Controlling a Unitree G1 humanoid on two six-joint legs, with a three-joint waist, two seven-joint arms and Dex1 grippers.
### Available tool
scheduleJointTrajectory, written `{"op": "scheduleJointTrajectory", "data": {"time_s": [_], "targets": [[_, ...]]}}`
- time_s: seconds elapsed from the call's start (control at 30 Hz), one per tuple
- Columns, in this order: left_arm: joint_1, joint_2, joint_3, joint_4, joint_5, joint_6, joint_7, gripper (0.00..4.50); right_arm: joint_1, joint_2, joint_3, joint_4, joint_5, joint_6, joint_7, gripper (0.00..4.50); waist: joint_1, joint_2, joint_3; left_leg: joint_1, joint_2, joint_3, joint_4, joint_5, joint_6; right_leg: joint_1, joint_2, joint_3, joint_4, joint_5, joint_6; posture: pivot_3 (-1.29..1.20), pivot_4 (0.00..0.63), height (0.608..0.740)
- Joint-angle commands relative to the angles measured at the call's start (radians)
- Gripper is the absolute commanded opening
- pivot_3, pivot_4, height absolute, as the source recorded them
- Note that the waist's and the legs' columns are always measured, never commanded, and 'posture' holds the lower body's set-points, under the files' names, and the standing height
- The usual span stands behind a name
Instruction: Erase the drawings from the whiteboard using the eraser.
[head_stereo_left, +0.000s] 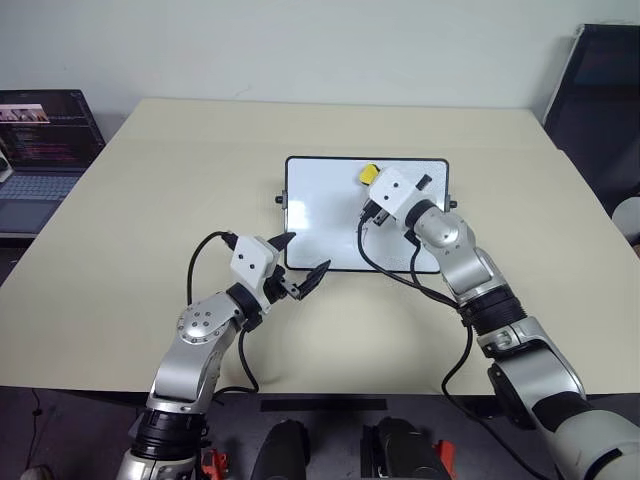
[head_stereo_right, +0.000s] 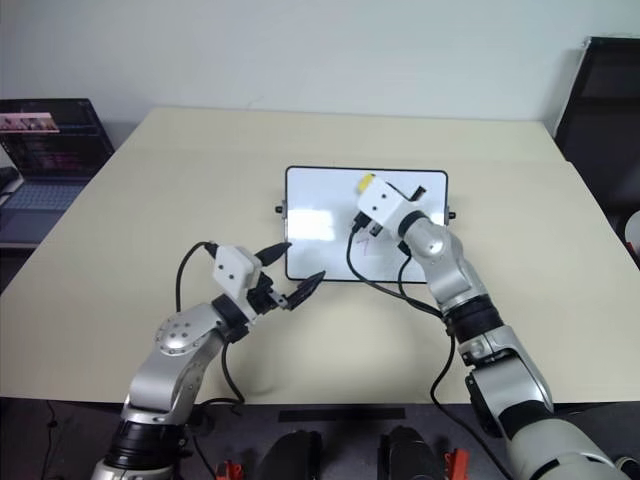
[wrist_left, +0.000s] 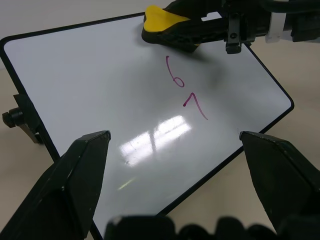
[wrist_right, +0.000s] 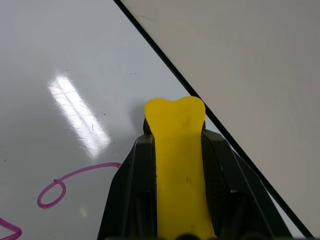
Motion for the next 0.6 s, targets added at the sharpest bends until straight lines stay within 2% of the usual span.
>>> {"op": "scheduleJointTrajectory", "data": {"time_s": [0.03,0.33,0.6], "targets": [[0.003,0.007,0.021,-0.07,-0.001,0.004,0.02,4.5,0.026,-0.005,0.013,-0.036,-0.01,-0.005,0.012,0.91,0.0,0.0,0.0,0.0,0.0,0.0,0.0,0.0,0.0,0.0,0.0,0.0,0.0,0.0,0.0,0.0,0.15,0.74],[0.0,0.016,0.033,-0.111,-0.008,0.042,0.043,4.5,0.13,-0.003,0.038,-0.099,-0.015,0.033,0.04,0.91,0.0,0.0,0.0,0.002,0.0,0.0,0.0,0.0,0.0,0.002,0.0,0.0,0.0,0.0,0.0,0.0,0.15,0.74],[-0.004,0.025,0.053,-0.092,-0.015,0.034,0.037,4.5,0.176,-0.016,0.071,-0.105,-0.04,0.013,0.044,0.91,-0.001,0.0,0.0,0.012,0.0,0.001,0.0,0.0,0.0,0.01,0.0,0.001,0.0,0.0,0.0,0.0,0.15,0.74]]}}
